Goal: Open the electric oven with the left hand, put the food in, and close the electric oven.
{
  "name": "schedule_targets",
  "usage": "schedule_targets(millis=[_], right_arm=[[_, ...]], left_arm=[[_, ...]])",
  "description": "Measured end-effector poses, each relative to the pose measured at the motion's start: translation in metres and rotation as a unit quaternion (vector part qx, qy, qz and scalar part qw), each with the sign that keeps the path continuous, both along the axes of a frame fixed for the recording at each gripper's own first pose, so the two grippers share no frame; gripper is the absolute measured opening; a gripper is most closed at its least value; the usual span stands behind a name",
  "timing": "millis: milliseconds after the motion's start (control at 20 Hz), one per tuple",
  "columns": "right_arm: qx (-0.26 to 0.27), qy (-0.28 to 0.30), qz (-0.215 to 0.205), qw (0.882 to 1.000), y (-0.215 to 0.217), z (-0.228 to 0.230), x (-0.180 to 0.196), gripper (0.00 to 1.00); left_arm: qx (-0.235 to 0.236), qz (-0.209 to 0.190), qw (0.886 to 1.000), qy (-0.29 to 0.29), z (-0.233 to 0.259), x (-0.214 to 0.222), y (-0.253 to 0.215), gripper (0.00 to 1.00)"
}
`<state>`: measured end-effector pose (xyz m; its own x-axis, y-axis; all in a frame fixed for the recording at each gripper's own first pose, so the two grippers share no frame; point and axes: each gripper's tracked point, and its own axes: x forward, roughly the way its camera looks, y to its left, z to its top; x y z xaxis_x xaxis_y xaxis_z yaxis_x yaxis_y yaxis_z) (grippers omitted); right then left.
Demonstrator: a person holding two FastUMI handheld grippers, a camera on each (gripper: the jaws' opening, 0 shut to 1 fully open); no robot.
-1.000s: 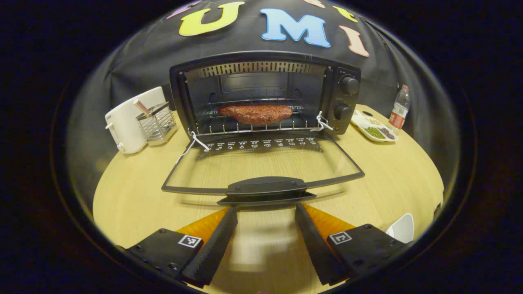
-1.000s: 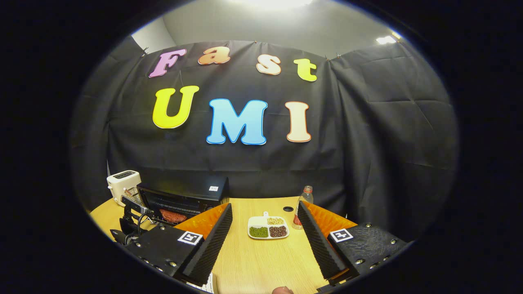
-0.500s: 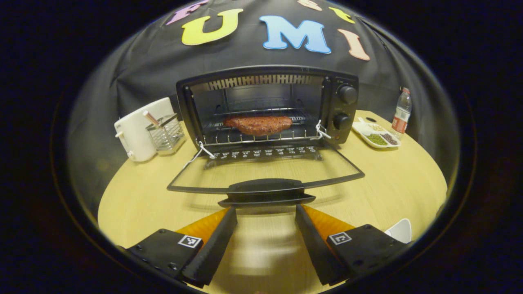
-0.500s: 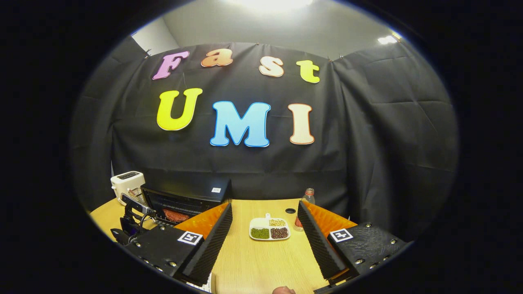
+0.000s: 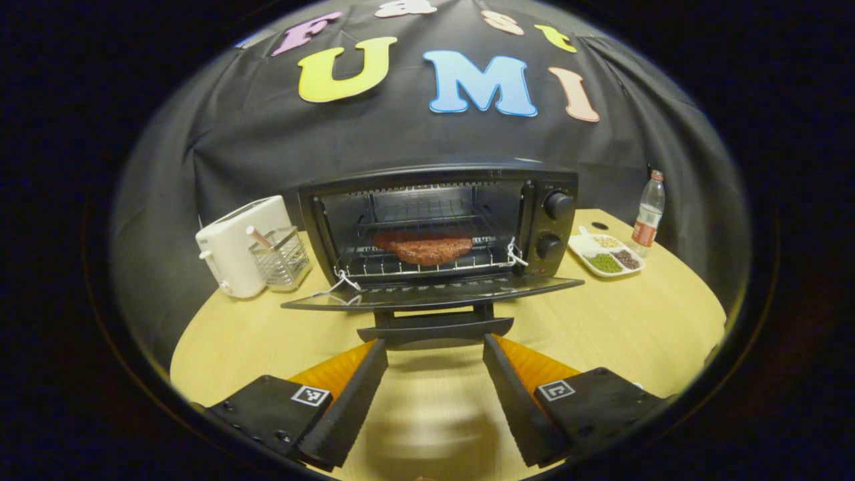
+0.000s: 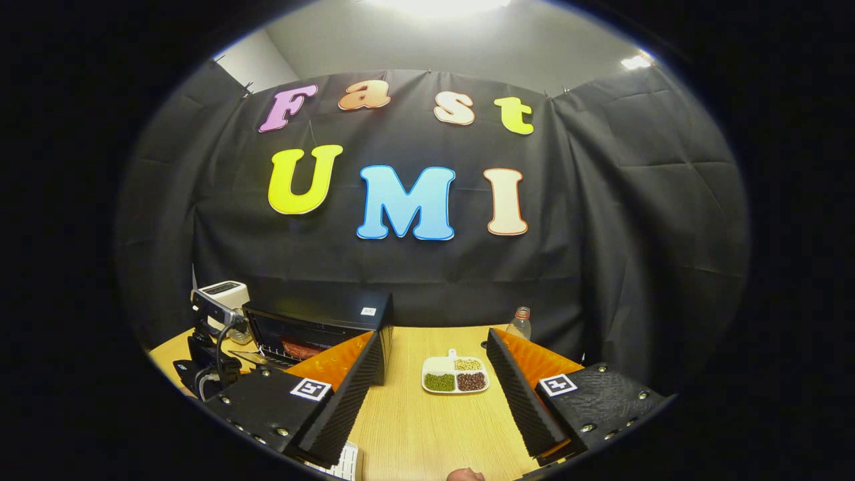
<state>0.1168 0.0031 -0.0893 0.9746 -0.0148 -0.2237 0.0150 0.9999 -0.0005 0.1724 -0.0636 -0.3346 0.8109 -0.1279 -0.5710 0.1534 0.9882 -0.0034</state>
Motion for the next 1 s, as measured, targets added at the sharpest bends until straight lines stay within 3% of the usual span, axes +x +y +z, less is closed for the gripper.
schedule_targets(millis=[150,450,750,900,1000], right_arm=[[0.002,0.001,-0.006,1.0,-0.002,-0.003,0.002,0.97],[0.002,0.001,-0.018,1.0,-0.008,-0.001,0.004,0.97],[-0.001,0.0,-0.023,1.0,-0.01,0.004,0.003,0.97],[-0.001,-0.009,-0.023,1.0,-0.008,0.012,0.001,0.97],[0.004,-0.014,-0.018,1.0,-0.006,0.016,0.001,0.97]], left_arm=[[0.0,-0.002,1.0,-0.013,0.01,0.006,0.0,1.0],[-0.003,-0.002,0.999,-0.05,0.041,0.029,-0.002,0.97],[-0.014,-0.003,0.996,-0.086,0.082,0.1,0.002,1.0],[-0.035,-0.004,0.992,-0.117,0.106,0.1,0.002,0.97],[-0.043,-0.008,0.99,-0.136,0.129,0.094,-0.002,1.0]])
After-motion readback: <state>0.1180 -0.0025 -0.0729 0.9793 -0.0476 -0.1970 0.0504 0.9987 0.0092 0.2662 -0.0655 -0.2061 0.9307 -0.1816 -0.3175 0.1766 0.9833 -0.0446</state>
